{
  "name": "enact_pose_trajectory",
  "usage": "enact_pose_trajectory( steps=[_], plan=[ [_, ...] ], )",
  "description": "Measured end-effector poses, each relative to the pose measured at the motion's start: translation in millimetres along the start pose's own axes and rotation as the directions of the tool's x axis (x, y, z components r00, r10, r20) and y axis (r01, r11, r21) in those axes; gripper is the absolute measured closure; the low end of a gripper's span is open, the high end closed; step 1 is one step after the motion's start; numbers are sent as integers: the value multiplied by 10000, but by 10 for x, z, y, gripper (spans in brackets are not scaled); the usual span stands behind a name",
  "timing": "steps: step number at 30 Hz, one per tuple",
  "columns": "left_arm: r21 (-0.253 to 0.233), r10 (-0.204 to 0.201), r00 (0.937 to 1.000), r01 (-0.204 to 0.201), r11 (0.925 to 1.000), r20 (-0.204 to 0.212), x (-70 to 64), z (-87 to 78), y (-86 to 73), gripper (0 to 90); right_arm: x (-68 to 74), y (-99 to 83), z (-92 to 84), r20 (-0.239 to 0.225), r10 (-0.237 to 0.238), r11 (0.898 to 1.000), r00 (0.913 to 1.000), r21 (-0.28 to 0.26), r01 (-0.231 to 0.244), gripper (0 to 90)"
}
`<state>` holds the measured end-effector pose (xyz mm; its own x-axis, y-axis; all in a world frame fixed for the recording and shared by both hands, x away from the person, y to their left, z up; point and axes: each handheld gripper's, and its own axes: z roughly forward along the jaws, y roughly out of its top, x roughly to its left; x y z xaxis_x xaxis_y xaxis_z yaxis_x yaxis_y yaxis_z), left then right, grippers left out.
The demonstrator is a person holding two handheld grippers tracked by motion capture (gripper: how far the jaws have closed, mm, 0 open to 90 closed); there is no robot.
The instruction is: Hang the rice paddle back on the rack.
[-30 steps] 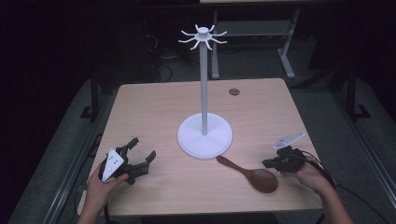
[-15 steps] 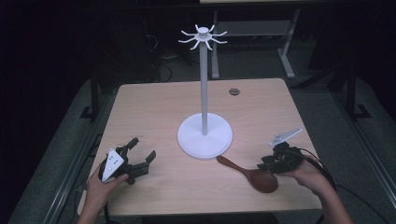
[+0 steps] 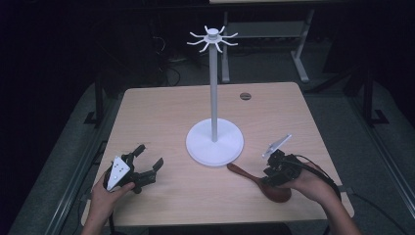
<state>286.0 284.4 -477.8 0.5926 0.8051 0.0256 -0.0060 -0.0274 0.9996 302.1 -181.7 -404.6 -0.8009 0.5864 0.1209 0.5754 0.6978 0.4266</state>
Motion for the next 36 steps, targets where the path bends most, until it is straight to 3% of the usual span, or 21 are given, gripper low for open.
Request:
enact_pose_trajectory(
  steps=[8,20,29,36],
  plan=[
    [-14,-9,10000,9,10000,-11,-2,1,0,129,93,161,185,265,-627,9961,9977,637,609,590],
    [-25,-34,10000,34,10000,-12,-1,1,-1,129,55,345,464,671,-744,9876,9950,1433,642,676],
    [-21,-10,10000,10,10000,-7,-2,2,0,129,63,378,547,837,-874,9778,9926,1976,694,716],
    [-11,40,10000,-40,10000,2,-1,0,0,129,73,382,571,845,-772,9777,9934,2017,589,737]
  ],
)
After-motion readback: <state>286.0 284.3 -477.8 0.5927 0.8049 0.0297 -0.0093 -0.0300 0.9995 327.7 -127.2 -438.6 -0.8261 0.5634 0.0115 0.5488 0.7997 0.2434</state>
